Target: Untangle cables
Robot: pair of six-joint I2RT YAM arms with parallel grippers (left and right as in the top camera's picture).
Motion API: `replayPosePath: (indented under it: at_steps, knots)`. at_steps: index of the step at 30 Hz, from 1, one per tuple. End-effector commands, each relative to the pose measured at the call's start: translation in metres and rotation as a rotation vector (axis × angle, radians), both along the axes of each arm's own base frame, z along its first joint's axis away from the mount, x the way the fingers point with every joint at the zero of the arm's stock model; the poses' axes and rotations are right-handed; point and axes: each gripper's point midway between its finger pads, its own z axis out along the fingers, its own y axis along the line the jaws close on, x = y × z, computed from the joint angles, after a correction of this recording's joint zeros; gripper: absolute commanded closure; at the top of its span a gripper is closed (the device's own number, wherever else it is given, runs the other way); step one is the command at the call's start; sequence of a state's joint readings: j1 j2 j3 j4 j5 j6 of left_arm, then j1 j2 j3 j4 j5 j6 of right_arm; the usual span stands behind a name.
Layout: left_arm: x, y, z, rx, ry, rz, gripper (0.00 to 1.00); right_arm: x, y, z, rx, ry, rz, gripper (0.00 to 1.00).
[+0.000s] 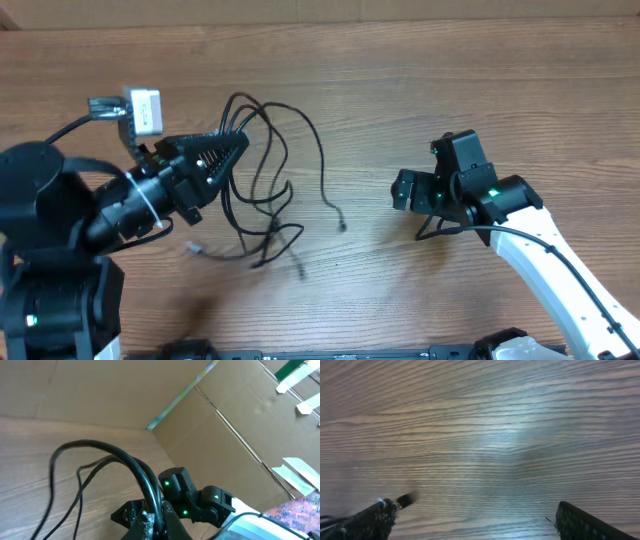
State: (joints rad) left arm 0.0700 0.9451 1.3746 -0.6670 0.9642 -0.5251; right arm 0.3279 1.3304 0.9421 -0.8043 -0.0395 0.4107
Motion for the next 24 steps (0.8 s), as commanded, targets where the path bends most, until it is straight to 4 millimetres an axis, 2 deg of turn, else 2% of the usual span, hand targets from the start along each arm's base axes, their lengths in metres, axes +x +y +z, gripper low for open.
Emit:
replayPosePath:
  at_steps: [1, 8, 13, 14, 15, 17, 19, 21, 24]
  knots:
    - [0.004, 0.001, -0.003, 0.001, 0.026, 0.002, 0.96, 0.001, 0.006, 0.026, 0.068, -0.071, 0.0, 0.0]
    - [0.015, 0.0, -0.019, -0.004, 0.108, -0.004, 0.96, -0.004, 0.005, 0.072, 0.125, -0.223, 0.007, 0.0]
    - [0.024, -0.012, -0.028, 0.0, 0.145, -0.037, 0.95, -0.013, 0.002, 0.106, 0.162, -0.338, 0.01, 0.0]
    - [0.028, -0.014, -0.033, 0.008, 0.161, -0.031, 0.91, -0.014, 0.002, 0.111, 0.168, -0.358, 0.01, 0.0]
    - [0.031, -0.016, -0.037, 0.014, 0.175, -0.028, 0.81, -0.015, 0.002, 0.117, 0.175, -0.378, 0.011, 0.0]
    - [0.035, -0.021, -0.043, 0.023, 0.198, -0.037, 0.52, -0.017, 0.001, 0.124, 0.184, -0.405, 0.012, 0.0]
    - [0.037, -0.029, -0.05, 0.028, 0.222, -0.063, 0.34, -0.019, 0.0, 0.128, 0.189, -0.419, 0.012, 0.0]
    - [0.042, -0.033, -0.06, 0.047, 0.245, -0.071, 0.23, -0.02, 0.0, 0.129, 0.19, -0.423, 0.012, 0.0]
    - [0.054, -0.024, -0.082, 0.092, 0.325, 0.013, 0.21, -0.021, 0.0, 0.128, 0.188, -0.415, 0.012, 0.0]
